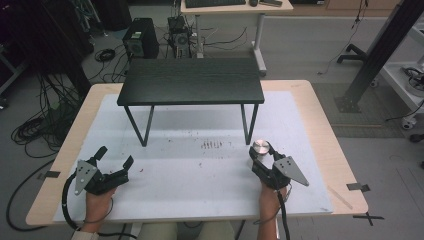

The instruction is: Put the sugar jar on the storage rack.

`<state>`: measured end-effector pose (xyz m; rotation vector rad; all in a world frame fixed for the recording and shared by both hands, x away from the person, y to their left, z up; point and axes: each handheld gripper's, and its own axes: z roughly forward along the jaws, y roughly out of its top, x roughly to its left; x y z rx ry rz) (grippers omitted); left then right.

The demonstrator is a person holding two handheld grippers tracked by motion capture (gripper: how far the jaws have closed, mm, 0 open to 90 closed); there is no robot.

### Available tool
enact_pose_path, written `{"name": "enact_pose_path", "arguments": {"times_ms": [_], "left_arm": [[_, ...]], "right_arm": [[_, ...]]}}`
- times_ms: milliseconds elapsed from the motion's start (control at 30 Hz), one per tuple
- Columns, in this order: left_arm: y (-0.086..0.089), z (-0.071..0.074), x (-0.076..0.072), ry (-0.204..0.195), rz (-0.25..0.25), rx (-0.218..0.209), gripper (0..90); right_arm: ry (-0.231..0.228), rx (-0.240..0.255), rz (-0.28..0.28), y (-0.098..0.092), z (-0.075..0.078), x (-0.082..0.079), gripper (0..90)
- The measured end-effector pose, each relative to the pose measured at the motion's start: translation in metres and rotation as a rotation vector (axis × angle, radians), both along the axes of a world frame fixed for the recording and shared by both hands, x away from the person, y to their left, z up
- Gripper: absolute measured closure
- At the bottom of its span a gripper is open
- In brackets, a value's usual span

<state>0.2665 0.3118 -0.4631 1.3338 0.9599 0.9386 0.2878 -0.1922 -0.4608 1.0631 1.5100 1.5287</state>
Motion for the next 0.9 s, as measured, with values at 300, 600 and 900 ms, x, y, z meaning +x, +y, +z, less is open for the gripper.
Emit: {"name": "enact_pose_path", "arguments": {"times_ms": [300, 600, 900], "left_arm": [[0.000, 0.000, 0.000, 0.000, 0.000, 0.000, 1.6], [0.000, 0.000, 0.000, 0.001, -0.001, 0.000, 1.6], [0.000, 0.000, 0.000, 0.000, 0.000, -0.002, 1.6]], "right_arm": [[-0.016, -0.016, 0.038, 0.003, 0.027, -0.006, 42.7], [-0.049, -0.045, 0.107, 0.011, 0.078, -0.010, 42.7], [-0.084, -0.049, 0.196, 0.029, 0.130, -0.007, 42.7]]}}
